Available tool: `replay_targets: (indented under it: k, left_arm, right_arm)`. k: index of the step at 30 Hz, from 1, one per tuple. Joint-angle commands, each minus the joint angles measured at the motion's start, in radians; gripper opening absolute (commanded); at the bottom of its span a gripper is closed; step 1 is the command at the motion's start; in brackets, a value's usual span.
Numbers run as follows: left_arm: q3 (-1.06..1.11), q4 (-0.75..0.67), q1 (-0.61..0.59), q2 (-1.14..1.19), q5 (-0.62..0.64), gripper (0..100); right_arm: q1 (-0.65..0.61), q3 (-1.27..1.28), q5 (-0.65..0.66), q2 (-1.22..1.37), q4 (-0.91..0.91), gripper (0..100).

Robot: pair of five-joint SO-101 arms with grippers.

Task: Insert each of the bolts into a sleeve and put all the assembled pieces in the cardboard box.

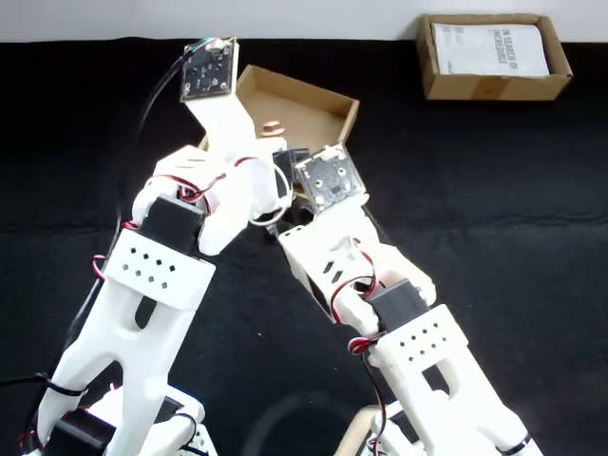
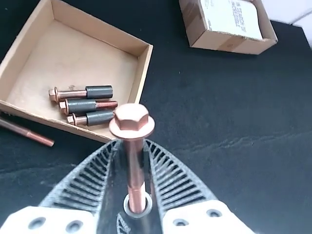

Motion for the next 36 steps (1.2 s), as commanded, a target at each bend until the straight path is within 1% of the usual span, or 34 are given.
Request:
replay_targets:
  k: [1, 4, 13, 14, 15, 17, 20, 22, 26, 29, 33, 36]
  left_arm:
    - [0.010, -0.017, 0.010, -0.028, 0.026, 1]
    - [0.031, -0.005, 0.027, -0.041, 0.069, 1]
    - [0.179, 0.014, 0.148, -0.262, 0.057, 1]
    - [0.194, 0.014, 0.159, -0.283, 0.029, 1]
    - [0.209, 0.014, 0.166, -0.305, -0.015, 3]
    - [0.248, 0.014, 0.180, -0.344, -0.097, 9]
    - [0.300, 0.014, 0.171, -0.403, -0.101, 21]
    - [0.320, 0.023, 0.170, -0.444, -0.106, 26]
    - [0.321, 0.069, 0.168, -0.503, -0.109, 28]
    - [0.321, 0.094, 0.122, -0.529, -0.161, 28]
    - [0.303, 0.100, 0.001, -0.584, -0.230, 28]
    - [0.271, 0.121, -0.068, -0.644, -0.301, 28]
  right_arm:
    - [0.016, -0.051, 0.000, -0.039, -0.024, 0.7]
    - [0.016, -0.051, 0.000, -0.039, -0.025, 0.7]
    - [0.016, -0.053, 0.000, -0.039, -0.025, 0.7]
    - [0.016, -0.053, 0.000, -0.039, -0.025, 0.7]
    - [0.016, -0.053, 0.000, -0.039, -0.025, 0.7]
    - [0.016, -0.053, 0.000, -0.039, -0.025, 0.7]
    - [0.016, -0.053, 0.000, -0.039, -0.024, 0.7]
    - [0.016, -0.053, 0.000, -0.039, -0.022, 0.7]
    - [0.025, -0.053, 0.000, -0.039, -0.021, 0.7]
    - [0.038, -0.053, 0.000, -0.039, -0.021, 0.7]
    - [0.044, -0.053, 0.000, -0.039, -0.021, 0.7]
    - [0.044, -0.058, 0.002, -0.031, -0.024, 0.7]
